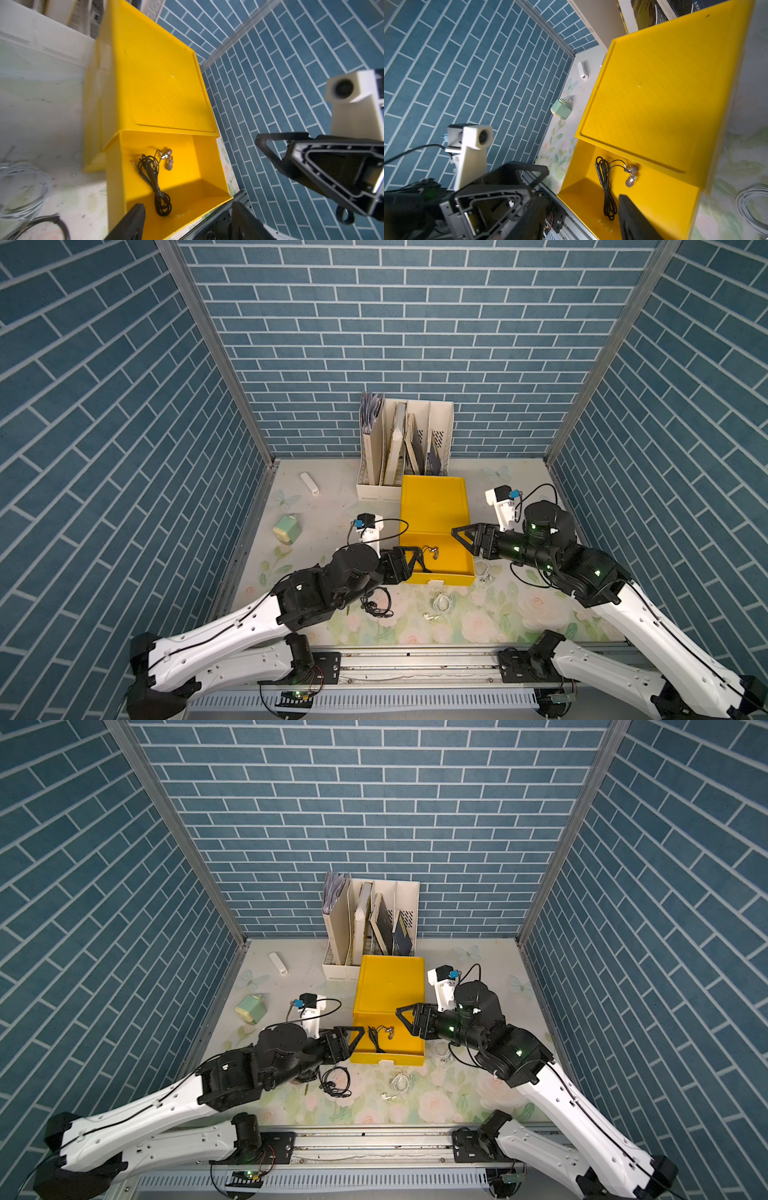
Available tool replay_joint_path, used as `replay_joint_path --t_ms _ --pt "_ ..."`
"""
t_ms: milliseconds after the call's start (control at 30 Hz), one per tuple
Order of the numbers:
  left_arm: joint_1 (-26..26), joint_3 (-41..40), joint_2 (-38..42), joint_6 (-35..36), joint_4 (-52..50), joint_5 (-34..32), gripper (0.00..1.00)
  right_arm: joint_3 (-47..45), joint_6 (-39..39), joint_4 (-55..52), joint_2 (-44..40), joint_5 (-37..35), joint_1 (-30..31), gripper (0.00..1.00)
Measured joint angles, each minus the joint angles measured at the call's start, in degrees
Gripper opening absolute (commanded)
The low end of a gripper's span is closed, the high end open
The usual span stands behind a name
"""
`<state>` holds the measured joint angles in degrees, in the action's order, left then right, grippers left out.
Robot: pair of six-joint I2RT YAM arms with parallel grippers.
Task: Place the wired earphones into the drawer by color
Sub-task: Place the wired earphones in the drawer, then pick up the wired earphones from the center of the board.
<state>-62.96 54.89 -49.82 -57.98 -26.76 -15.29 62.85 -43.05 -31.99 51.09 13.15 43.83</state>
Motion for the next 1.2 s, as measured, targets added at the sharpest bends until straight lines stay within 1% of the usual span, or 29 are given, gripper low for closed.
replay_joint_path --t_ms 67,133,200,267,367,467,533,600,733,967,1100,1200 --pt "3.13 1.27 2.45 -1.81 -6.60 -1.44 0.84 -0.22 0.00 -0.13 -0.26 -0.81 -0.02 0.59" --pt "8.33 1.22 5.49 -2.97 -12.74 -1.64 0.86 -0.24 0.00 -0.15 -0.55 -1.20 -0.13 0.59" --pt "13.68 0.24 7.50 -2.75 -16.00 -0.48 0.86 -0.24 0.02 -0.20 -0.55 -1.31 -0.13 0.59" --pt "18.32 -1.97 7.93 -1.68 -16.52 1.60 0.87 -0.24 0.02 -0.20 -0.28 -1.31 -0.13 0.59" --pt "23.30 -7.08 4.59 1.33 -15.72 6.43 0.85 -0.26 0.02 -0.20 0.28 -1.25 -0.13 0.59" --pt "27.91 -11.58 -2.05 4.96 -12.85 12.04 0.82 -0.90 0.04 -0.22 0.46 -1.20 -0.13 0.59" --pt "29.33 -13.73 -6.32 6.73 -11.13 14.71 0.81 -1.66 0.04 -0.24 0.39 -1.20 -0.13 0.59" --pt "29.70 -14.80 -9.11 8.04 -9.81 16.31 0.79 -2.62 0.04 -0.31 0.22 -1.20 -0.15 0.59" --pt "30.08 -16.04 -11.82 9.90 -6.88 17.92 0.76 -4.07 0.07 -0.59 -0.39 -1.22 -0.24 0.59" --pt "30.71 -18.43 -16.59 11.45 -1.86 18.53 0.72 -4.87 0.81 -0.57 -0.26 -1.11 -0.24 0.59" --pt "30.86 -19.56 -18.60 12.04 -0.55 18.49 0.71 -4.87 1.27 -0.55 -0.09 -0.94 -0.24 0.59" --pt "30.93 -19.67 -20.09 12.39 0.85 18.40 0.66 -4.87 1.49 -0.55 -0.07 -0.94 -0.24 0.59"
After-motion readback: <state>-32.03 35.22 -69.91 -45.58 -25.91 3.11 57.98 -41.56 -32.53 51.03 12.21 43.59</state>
